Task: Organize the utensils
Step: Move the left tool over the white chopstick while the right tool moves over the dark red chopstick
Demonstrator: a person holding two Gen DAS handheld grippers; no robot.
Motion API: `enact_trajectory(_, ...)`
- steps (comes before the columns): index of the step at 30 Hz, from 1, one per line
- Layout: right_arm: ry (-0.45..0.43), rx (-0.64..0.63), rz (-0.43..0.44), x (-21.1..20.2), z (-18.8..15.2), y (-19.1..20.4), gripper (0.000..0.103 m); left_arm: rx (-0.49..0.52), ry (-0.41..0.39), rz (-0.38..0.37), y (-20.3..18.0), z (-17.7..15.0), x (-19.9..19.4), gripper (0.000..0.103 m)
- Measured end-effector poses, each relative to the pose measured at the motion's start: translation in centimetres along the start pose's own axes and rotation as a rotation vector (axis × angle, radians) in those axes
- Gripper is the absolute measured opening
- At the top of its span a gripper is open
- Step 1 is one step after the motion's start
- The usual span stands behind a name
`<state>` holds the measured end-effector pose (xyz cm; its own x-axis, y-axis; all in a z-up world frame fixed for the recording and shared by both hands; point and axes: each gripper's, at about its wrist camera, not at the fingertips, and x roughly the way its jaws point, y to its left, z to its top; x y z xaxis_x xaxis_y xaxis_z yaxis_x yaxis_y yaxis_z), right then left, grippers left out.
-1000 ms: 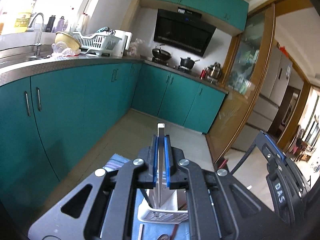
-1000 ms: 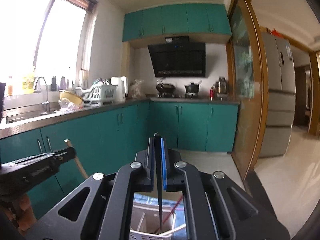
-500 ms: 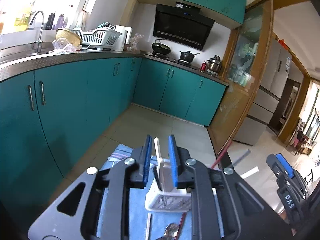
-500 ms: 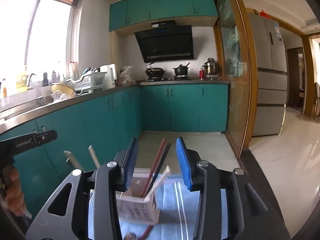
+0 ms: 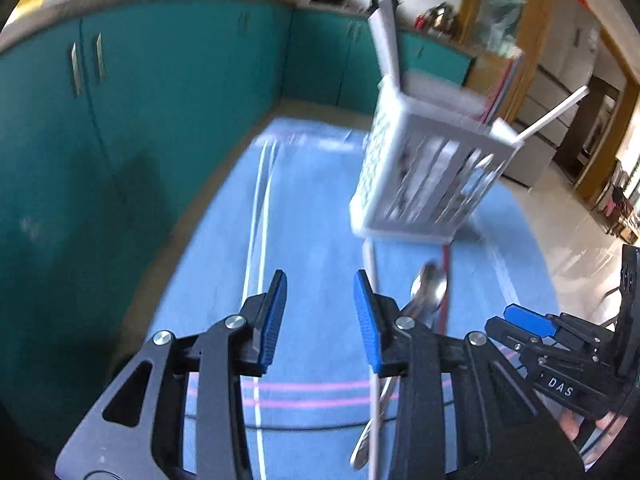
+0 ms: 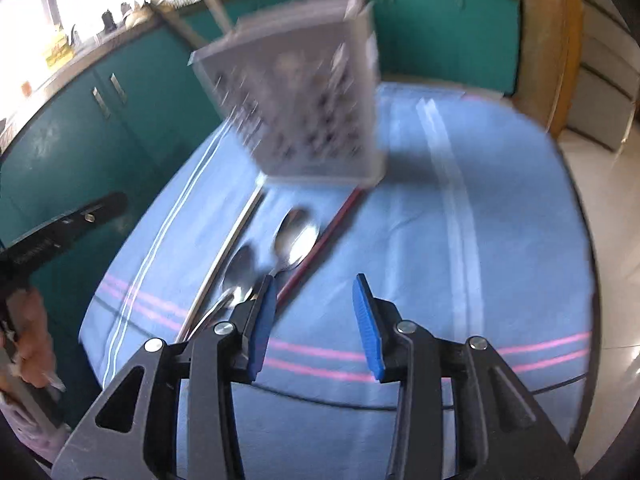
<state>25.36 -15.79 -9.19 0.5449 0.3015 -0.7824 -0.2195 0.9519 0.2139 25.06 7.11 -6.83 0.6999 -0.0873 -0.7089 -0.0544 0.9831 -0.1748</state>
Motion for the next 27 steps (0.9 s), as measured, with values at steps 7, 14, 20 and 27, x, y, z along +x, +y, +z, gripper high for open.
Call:
enact_trajectory(7, 0.116, -0.036, -0.086, 4.2, 0.1, 3.4, 0.038, -0.015, 0.073, -0.007, 0.6, -2.8, 1.9, 0.033)
enact_trajectory(14, 0.115, -0.104, -0.168, 5.2, -0.4, 4.6, 0.037, -0.012, 0.104, -0.025, -0.3, -2.7, 2.9, 0.035)
enact_trajectory(20, 0.112, -0.058, -0.183, 4.5, -0.6, 3.1, 0.013, 0.019, 0.125, -0.046, -1.8, -3.0, 3.7, 0.035)
enact_trajectory(27, 0.101, 0.044, -0.205, 1.8, -3.0, -0.6, 0.008, 0.069, 0.149, -0.053, -3.8, -3.6, 4.7, 0.035)
